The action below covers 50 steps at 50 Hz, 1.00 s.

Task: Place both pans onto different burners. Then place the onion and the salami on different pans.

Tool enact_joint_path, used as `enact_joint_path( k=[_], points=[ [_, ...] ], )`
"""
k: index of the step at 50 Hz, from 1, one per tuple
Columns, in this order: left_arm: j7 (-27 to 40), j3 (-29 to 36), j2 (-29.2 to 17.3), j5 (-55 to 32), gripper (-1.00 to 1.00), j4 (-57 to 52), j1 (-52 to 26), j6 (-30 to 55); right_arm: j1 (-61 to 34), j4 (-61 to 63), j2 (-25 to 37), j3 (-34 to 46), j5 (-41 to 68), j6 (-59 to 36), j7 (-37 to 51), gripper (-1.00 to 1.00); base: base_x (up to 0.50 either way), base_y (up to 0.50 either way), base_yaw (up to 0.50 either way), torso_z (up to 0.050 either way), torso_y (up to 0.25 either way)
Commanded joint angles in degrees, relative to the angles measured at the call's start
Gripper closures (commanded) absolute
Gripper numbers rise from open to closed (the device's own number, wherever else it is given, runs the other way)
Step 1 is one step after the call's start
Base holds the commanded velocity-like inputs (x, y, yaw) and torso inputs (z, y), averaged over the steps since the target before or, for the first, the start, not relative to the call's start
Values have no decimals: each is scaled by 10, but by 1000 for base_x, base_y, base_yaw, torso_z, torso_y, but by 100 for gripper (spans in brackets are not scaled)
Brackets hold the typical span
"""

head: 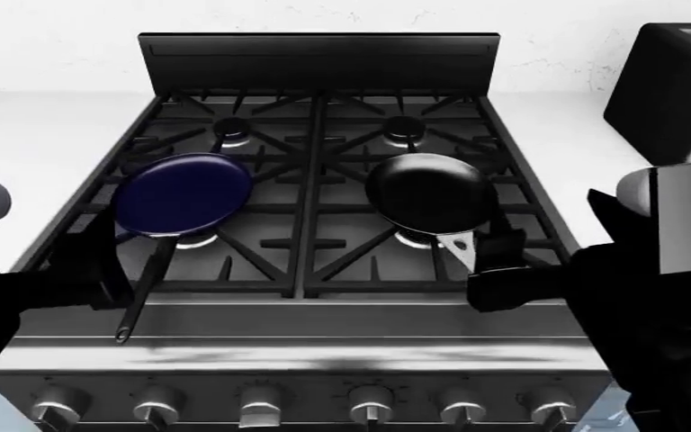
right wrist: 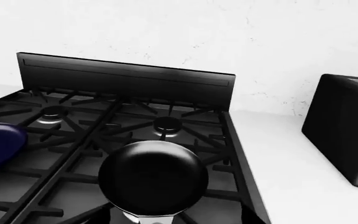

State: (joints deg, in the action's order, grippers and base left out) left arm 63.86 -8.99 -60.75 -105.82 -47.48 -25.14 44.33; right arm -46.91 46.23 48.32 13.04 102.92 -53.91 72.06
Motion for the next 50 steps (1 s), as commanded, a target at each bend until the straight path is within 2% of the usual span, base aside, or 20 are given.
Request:
enact_joint_path(
  k=[1,50],
  points=[
    [1,6,5,2,-100,0,-4,-1,27,4,4,-21,-18,15,-20,-100,0,-105,0,0,0],
    [8,46,15,3,-100,7,-43,5,37,7,9,-26,-20,31,-36,-100,0,-499,0,0,0]
  ],
)
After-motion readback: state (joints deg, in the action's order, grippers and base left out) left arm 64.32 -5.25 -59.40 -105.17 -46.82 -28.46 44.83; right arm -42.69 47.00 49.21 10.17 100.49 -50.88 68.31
